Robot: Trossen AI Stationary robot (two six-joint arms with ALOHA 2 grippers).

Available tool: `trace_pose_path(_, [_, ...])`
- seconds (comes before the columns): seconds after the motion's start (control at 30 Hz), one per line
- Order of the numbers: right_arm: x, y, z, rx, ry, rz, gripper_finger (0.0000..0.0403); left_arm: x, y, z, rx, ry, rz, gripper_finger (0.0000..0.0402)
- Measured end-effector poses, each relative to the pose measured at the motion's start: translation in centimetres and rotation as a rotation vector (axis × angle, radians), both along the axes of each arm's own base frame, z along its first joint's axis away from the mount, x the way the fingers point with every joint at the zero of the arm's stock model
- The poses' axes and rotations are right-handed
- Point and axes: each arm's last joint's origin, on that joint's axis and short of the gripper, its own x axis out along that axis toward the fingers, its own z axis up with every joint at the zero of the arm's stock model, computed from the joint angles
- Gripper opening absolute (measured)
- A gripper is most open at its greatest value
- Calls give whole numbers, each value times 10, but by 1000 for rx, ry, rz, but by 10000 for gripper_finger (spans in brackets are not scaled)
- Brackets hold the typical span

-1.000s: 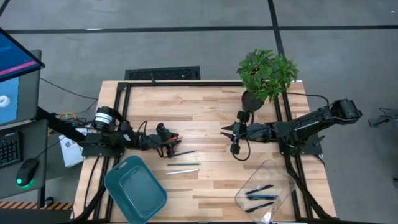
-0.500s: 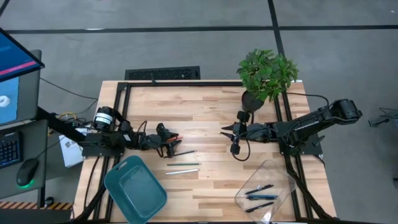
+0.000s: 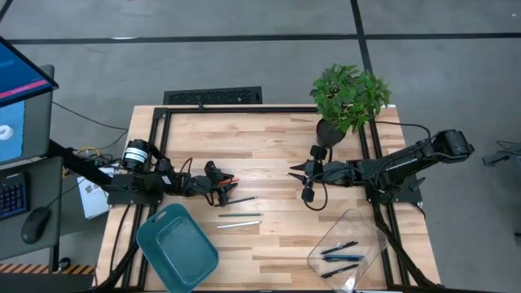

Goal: Sort pens & pencils
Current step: Put the orange pencil in the blue bin

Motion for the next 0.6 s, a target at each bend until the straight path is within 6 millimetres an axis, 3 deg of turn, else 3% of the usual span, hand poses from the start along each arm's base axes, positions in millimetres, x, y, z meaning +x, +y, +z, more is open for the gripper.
trace_pose_path(0.3, [0, 0, 0, 0, 0, 0, 113, 0, 0, 0, -6, -3, -9, 168])
trace_pose_path(0.6, [0, 0, 0, 0, 0, 0, 113, 0, 0, 0, -25, -10, -13, 104])
